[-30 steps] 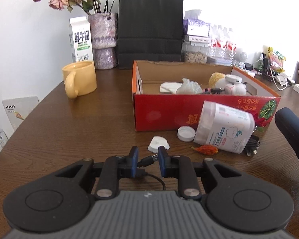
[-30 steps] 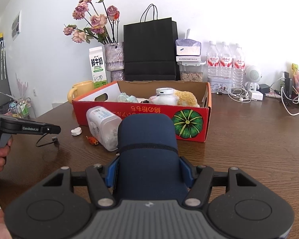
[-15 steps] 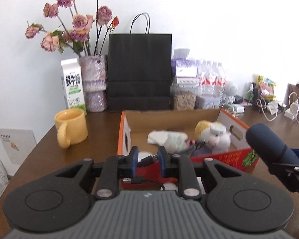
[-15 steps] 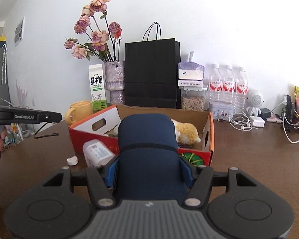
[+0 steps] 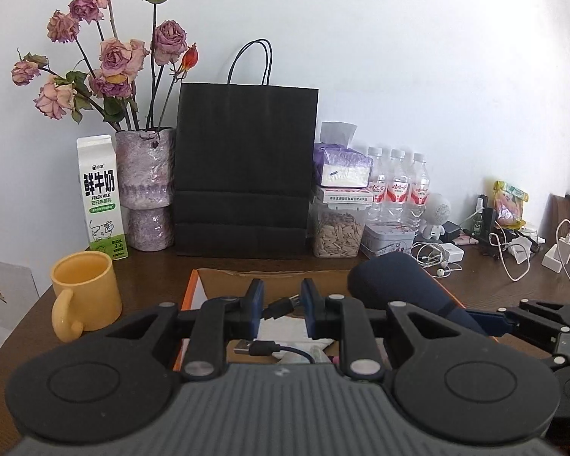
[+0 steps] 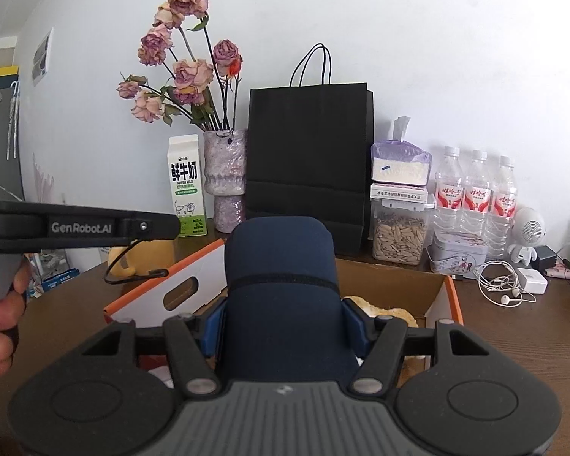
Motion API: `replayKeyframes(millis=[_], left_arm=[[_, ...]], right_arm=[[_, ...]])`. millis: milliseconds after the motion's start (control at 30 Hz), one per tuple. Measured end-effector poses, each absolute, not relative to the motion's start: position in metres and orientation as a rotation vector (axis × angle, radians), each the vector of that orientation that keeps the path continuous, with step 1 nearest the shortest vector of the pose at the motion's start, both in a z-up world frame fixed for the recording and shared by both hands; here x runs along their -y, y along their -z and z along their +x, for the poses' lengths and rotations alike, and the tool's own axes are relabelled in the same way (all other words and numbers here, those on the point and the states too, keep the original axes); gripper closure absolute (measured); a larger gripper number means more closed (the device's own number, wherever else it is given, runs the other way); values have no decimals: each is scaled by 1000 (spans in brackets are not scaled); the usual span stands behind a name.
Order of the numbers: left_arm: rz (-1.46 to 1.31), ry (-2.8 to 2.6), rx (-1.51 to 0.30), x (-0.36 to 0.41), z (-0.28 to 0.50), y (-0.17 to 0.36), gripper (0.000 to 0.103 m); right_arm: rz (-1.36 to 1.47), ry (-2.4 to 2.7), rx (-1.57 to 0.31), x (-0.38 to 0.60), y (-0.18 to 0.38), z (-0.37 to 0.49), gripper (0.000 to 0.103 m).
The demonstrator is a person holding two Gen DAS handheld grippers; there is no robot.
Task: Organize objects
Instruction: 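Carry the navy pouch and black cable into the box with both tools, then open both tools to release the pouch and cable in the box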
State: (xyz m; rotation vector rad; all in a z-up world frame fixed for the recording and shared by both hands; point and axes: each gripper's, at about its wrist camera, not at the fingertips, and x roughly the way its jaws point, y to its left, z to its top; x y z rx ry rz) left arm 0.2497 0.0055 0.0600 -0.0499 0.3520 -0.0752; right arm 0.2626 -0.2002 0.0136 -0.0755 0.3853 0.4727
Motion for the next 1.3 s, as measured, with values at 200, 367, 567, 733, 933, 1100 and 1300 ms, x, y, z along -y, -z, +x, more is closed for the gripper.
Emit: replayKeyframes(millis=[200,367,567,733,933,1100,1300], left_arm=[[-81,61,-368,-10,286,-52,81],[-93,56,-417,-15,310,-40,81],[-85,49,-438,-17,318,-31,77],[-81,-6,-423,-17,314,-27,0],[-88,-32,-441,-19,315,-28,0],[-86,-30,-431,-19,309,-31,0],[-80,-19,-397,-17,291,-40,0]], right_arm=[[-68,-484,-412,180,-4,306,42],[-70,-472,-441,167,8,331,42],[-81,-476,-472,166,17,337,38],[-62,-433,-453,173,15,334,0],[-51,-433,-451,177,13,333,0],[-53,-432,-441,179,10,329,0],[-59,-431,-413,183,3,315,0]])
